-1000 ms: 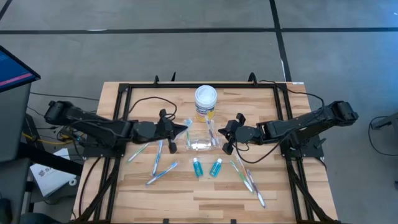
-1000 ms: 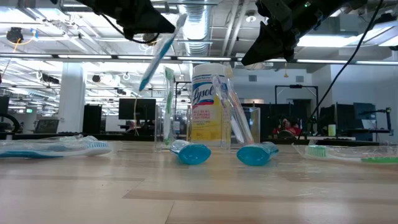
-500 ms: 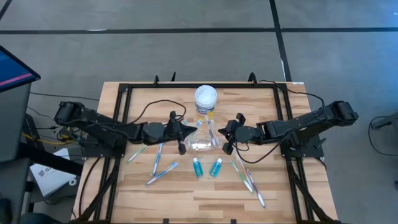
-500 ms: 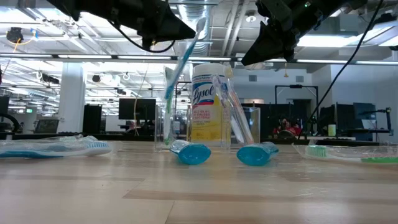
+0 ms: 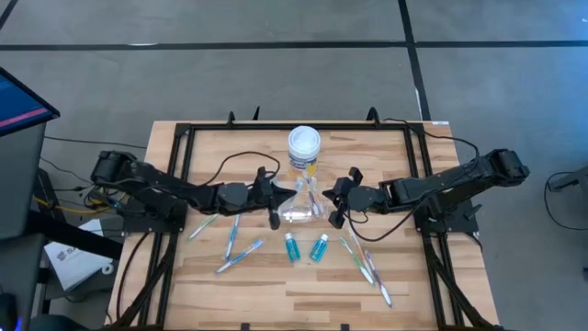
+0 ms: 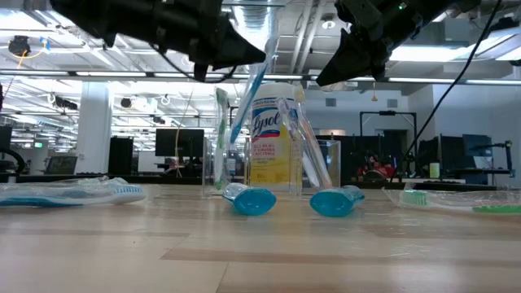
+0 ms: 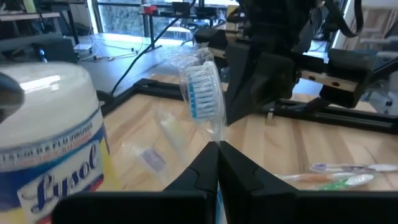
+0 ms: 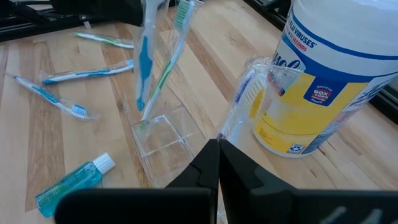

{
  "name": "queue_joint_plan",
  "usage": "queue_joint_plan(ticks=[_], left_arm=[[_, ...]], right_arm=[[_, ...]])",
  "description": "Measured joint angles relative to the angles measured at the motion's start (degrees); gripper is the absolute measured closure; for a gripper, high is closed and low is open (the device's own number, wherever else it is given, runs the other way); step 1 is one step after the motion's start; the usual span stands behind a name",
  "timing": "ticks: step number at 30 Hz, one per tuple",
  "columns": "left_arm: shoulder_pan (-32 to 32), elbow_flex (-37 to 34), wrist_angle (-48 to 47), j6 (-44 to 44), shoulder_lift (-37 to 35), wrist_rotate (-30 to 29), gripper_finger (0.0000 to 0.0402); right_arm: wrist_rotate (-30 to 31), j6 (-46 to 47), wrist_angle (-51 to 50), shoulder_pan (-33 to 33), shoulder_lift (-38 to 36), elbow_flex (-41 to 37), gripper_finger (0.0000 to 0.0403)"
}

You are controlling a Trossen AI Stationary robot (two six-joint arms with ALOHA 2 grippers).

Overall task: Pick & Place toothbrushing station
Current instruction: Put the left blue toothbrush into the transparent organizer

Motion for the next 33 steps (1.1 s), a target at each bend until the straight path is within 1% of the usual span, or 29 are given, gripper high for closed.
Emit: queue_joint_plan(ticks=[9, 13, 20, 33], left_arm=[[1.08, -11.65, 18.25, -3.44, -0.14, -0.52, 0.0401], [1.07, -14.52, 22.87, -4.73, 0.34, -1.74, 0.0401], [1.05, -15.05, 24.30, -5.07, 0.68, -2.89, 0.0401], [1.05, -15.05, 30.48, -7.84, 9.86, -3.86, 0.0401]], right_arm=[[0.00, 0.00, 0.04, -0.04, 0.00, 0.00, 0.0403], [0.02, 0.00, 0.11, -0.04, 0.00, 0.00, 0.0403], [0.02, 0.00, 0.20, -0.41, 0.00, 0.00, 0.0403], [0.02, 0.00, 0.04, -0.40, 0.00, 0.00, 0.0403]])
